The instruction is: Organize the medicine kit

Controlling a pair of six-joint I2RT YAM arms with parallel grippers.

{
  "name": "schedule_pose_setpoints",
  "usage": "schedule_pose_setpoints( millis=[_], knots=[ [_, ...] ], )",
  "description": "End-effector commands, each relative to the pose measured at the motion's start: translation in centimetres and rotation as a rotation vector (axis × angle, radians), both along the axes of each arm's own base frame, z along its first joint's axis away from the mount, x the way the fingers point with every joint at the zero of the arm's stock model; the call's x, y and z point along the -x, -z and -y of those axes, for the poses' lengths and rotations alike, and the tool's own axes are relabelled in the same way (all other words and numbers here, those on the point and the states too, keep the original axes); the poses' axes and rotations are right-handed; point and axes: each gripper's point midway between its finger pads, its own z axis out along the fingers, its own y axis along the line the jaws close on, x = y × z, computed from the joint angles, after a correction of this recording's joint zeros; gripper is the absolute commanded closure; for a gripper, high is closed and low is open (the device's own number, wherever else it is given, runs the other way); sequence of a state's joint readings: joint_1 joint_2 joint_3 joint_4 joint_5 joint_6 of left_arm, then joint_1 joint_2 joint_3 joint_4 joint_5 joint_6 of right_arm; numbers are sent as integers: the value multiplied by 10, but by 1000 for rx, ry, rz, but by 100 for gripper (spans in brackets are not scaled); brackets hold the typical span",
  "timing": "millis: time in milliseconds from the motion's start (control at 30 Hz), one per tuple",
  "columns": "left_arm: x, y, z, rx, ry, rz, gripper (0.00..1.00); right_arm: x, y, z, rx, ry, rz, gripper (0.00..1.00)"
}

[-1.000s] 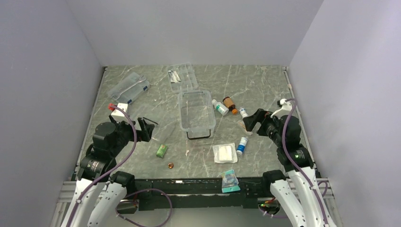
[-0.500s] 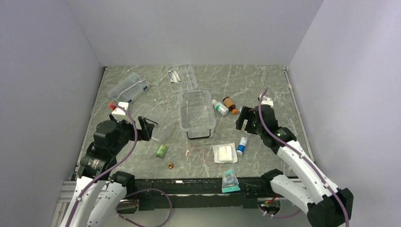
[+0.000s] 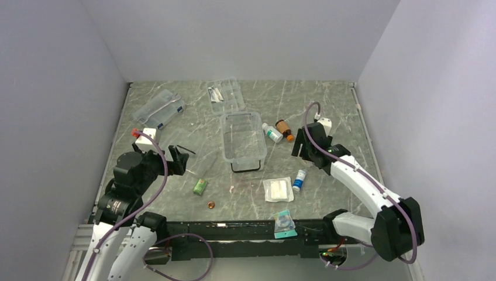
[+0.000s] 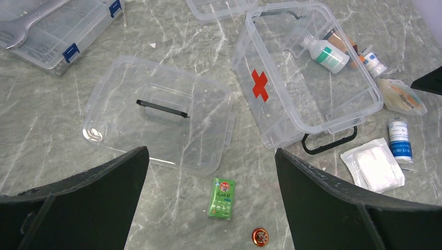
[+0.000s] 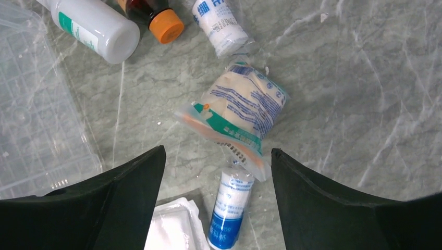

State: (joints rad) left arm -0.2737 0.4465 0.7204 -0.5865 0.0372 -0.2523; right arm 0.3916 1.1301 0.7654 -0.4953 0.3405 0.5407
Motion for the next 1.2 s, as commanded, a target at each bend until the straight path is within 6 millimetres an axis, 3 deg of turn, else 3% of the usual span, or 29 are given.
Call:
schedule_pose_setpoints(
  millis=[0, 300, 467, 667, 733, 767, 800, 900, 1167],
  knots=[
    [-1, -22, -3, 18, -19, 62, 1, -27, -16, -6, 2, 1, 69, 25],
    [-1, -21, -2, 16, -11, 55, 1, -33, 16, -12, -16, -19, -4, 38],
    [0, -21, -1, 15, -9, 54, 1, -31, 31, -12, -20, -26, -38, 60],
    [0, -22, -2, 17, -10, 61, 1, -25, 47, -10, -15, -19, -70, 76],
    [0, -22, -2, 17, -10, 62, 1, -23, 51, -9, -7, -16, -82, 88],
    [1, -21, -2, 17, -9, 60, 1, -23, 53, -8, -5, -12, -87, 99],
    [1, -22, -2, 18, -9, 59, 1, -22, 54, -7, -3, -12, -90, 100],
    [0, -22, -1, 17, -7, 60, 1, -25, 43, -9, -13, -21, -57, 100],
    [1, -22, -1, 17, -6, 62, 1, -35, -12, -14, -28, -57, 63, 100]
  ],
)
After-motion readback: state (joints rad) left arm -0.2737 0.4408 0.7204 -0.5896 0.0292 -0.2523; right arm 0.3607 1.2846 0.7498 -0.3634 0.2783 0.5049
